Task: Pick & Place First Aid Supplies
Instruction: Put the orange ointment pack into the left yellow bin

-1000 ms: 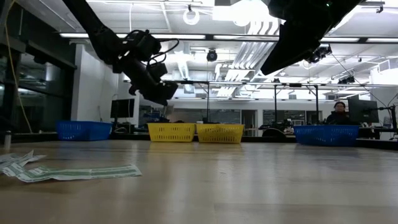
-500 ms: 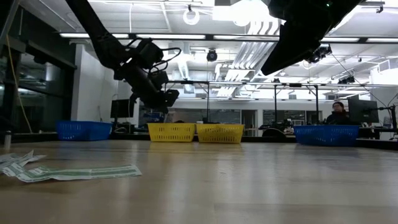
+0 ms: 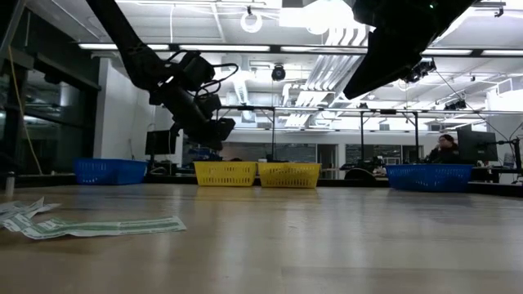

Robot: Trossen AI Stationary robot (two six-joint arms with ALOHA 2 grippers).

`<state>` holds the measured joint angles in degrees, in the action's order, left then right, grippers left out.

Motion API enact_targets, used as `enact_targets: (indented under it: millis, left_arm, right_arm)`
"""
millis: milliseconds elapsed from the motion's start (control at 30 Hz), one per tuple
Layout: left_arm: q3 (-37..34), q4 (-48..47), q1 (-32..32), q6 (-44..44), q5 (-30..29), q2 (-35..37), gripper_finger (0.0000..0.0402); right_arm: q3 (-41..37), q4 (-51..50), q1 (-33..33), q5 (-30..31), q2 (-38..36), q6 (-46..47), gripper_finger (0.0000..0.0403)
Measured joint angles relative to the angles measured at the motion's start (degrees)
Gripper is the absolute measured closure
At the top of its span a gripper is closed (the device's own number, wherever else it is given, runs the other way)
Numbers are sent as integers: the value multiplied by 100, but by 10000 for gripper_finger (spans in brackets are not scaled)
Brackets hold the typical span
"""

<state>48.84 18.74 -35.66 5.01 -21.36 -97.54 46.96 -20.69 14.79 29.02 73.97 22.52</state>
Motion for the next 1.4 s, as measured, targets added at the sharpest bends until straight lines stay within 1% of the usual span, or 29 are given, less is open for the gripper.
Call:
enact_targets:
  millis: [133,200,333,467,567,867,1100,1200,1400]
  left_arm:
    - [-3,-72,2,-20,325,141,295]
    - [-2,-117,4,-70,547,295,289]
    - [-2,-563,18,-167,1160,700,287]
    - [-2,-1429,123,-318,1655,1202,287]
    - [0,-2239,321,-498,1809,1568,287]
    - [0,-4410,1246,-618,1827,2435,286]
    - [-38,-6114,2240,-361,1860,2549,286]
    - [-224,-6296,2731,22,1997,2549,286]
    - [-570,-6287,3782,844,2280,2549,286]
  right_arm:
    - [0,-2,0,-2,0,0,261]
    - [0,-4,0,-2,0,0,260]
    - [0,-26,0,-7,0,0,261]
    - [0,-57,0,-7,2,0,261]
    - [0,-72,0,-9,2,0,261]
    - [2,-92,105,4,2,22,260]
    - [2,-92,214,70,2,59,261]
    - [2,-92,215,66,2,63,261]
    - [2,-92,214,72,2,103,260]
